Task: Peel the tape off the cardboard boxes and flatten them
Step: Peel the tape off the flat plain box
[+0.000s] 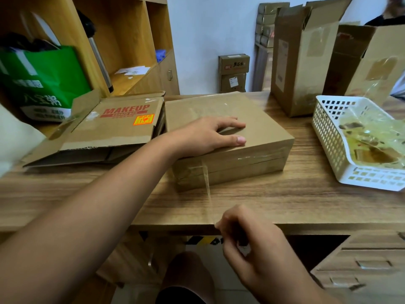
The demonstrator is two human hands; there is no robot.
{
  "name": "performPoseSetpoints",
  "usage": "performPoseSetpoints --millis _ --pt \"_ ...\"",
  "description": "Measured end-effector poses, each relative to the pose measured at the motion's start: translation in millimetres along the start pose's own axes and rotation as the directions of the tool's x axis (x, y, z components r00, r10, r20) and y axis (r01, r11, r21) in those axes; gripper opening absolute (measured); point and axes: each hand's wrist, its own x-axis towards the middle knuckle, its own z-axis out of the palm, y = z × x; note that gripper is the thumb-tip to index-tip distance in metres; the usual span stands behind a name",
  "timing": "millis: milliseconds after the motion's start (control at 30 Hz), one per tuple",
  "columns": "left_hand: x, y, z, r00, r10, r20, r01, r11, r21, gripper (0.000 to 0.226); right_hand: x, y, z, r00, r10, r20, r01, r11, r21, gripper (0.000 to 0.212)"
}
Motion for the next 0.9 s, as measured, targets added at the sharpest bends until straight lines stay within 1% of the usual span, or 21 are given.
performPoseSetpoints --millis 67,133,233,300,367,467,567,633,700,767,833,900 --pt "1 -1 2 0.999 0.006 -0.037 -0.007 1.000 -0.011 0.053 5 1 -5 0.998 -0.001 -0.063 0.003 1.000 0.023 0.018" --pt "2 -3 2 0.998 0.009 -0.060 -0.011 1.000 -0.027 0.052 12 2 -10 0.990 0.015 -0.139 -0.016 1.000 -0.004 0.025" --pt "3 -4 2 0.997 0.017 -0.073 -0.021 0.998 -0.051 0.052 24 6 -15 0.969 0.090 -0.228 -0.101 0.994 -0.035 0.036" --pt "3 -5 2 0.997 0.016 -0.074 -0.020 0.998 -0.055 0.052 34 9 -16 0.956 0.145 -0.256 -0.169 0.983 -0.073 0.039" --pt "3 -4 2 0.997 0.016 -0.075 -0.020 0.998 -0.058 0.052 44 10 -16 0.953 0.148 -0.264 -0.192 0.971 -0.146 0.039" --pt "3 -5 2 0.996 0.021 -0.085 -0.026 0.998 -0.053 0.052 55 9 -16 0.962 0.127 -0.242 -0.193 0.943 -0.271 0.030" --pt "4 -5 3 0.996 0.014 -0.086 -0.019 0.999 -0.048 0.053 57 6 -18 0.976 0.134 -0.171 -0.185 0.925 -0.332 0.019" --pt "4 -5 5 0.996 -0.001 -0.094 -0.004 0.999 -0.051 0.054 50 -1 -17 0.987 0.136 -0.088 -0.157 0.935 -0.317 0.016" --pt "5 -4 5 0.994 -0.014 -0.104 0.009 0.999 -0.054 0.053 36 -10 -9 0.993 0.118 0.026 -0.105 0.945 -0.309 0.015" --pt "5 -3 5 0.994 -0.024 -0.108 0.019 0.999 -0.049 0.053 21 -22 3 0.992 0.055 0.111 -0.010 0.929 -0.369 0.016" --pt "5 -2 5 0.994 -0.028 -0.106 0.024 0.999 -0.040 0.053 10 -27 10 0.996 -0.028 0.079 0.058 0.910 -0.410 0.019" --pt "5 -1 5 0.994 -0.029 -0.108 0.026 0.999 -0.033 0.054 9 -23 8 0.999 -0.045 0.014 0.047 0.923 -0.382 0.018"
